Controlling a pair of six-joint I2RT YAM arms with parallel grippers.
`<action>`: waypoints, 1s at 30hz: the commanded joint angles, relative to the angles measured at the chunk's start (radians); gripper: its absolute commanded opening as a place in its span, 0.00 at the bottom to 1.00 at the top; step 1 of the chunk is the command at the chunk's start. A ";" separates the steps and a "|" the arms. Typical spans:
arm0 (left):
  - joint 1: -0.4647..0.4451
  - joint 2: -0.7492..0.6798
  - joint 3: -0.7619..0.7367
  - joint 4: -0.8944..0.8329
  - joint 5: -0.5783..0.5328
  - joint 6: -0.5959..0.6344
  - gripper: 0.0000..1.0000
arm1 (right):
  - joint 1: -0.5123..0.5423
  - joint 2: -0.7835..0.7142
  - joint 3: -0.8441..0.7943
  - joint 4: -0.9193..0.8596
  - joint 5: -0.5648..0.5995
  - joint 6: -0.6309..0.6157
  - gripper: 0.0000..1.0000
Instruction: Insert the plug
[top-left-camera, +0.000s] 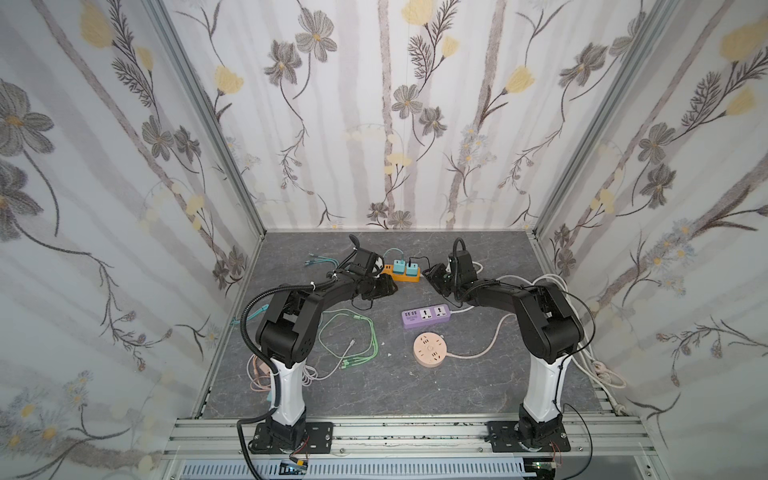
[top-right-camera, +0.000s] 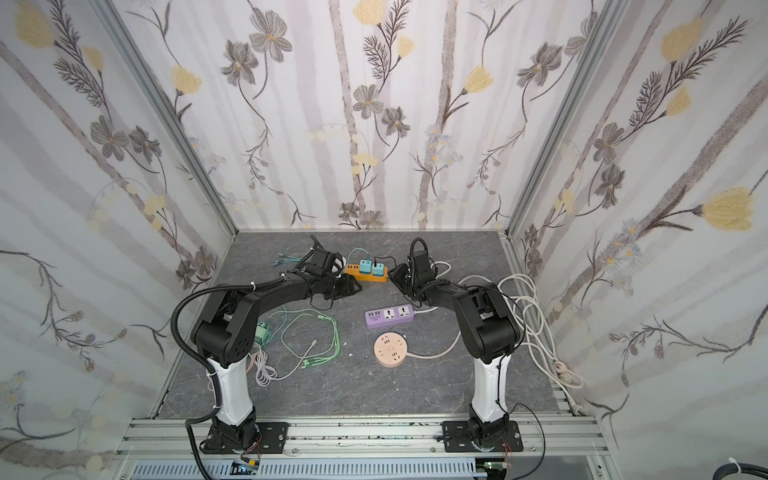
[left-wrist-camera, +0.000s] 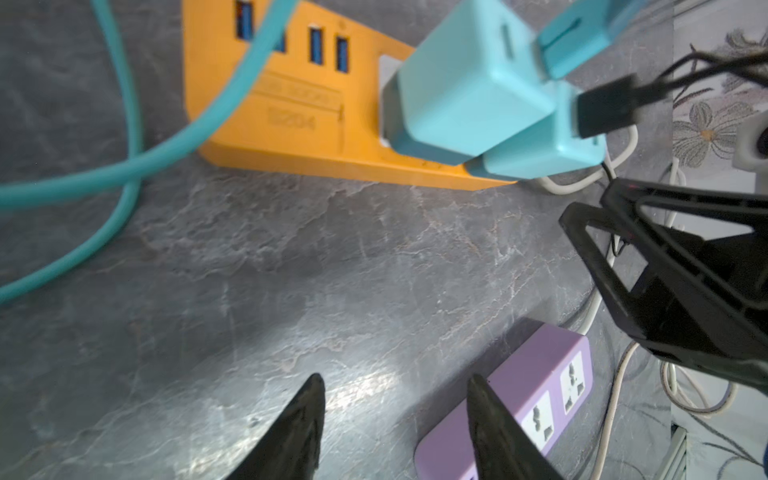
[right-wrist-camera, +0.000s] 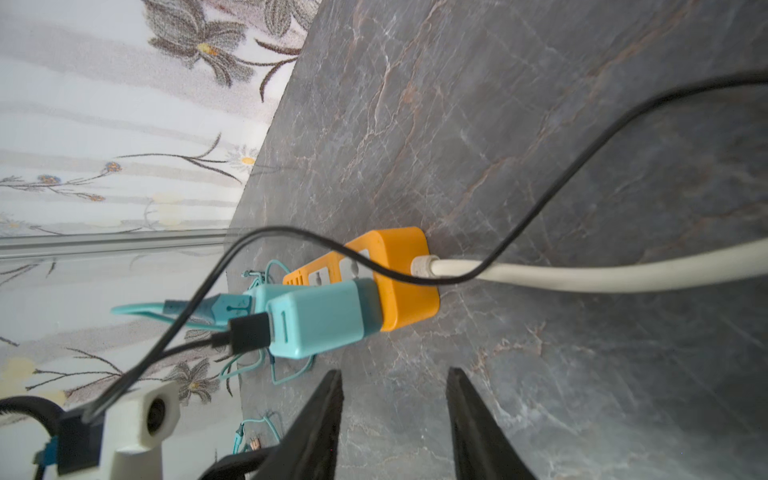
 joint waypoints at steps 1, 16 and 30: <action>-0.016 0.027 0.066 0.040 -0.154 0.032 0.64 | 0.004 -0.048 -0.037 0.027 0.012 -0.046 0.48; -0.021 0.152 0.271 0.073 -0.222 0.137 0.64 | 0.015 -0.150 -0.118 -0.007 0.019 -0.125 0.59; -0.021 0.222 0.319 0.051 -0.215 0.206 0.51 | 0.014 -0.149 -0.126 -0.007 0.002 -0.137 0.59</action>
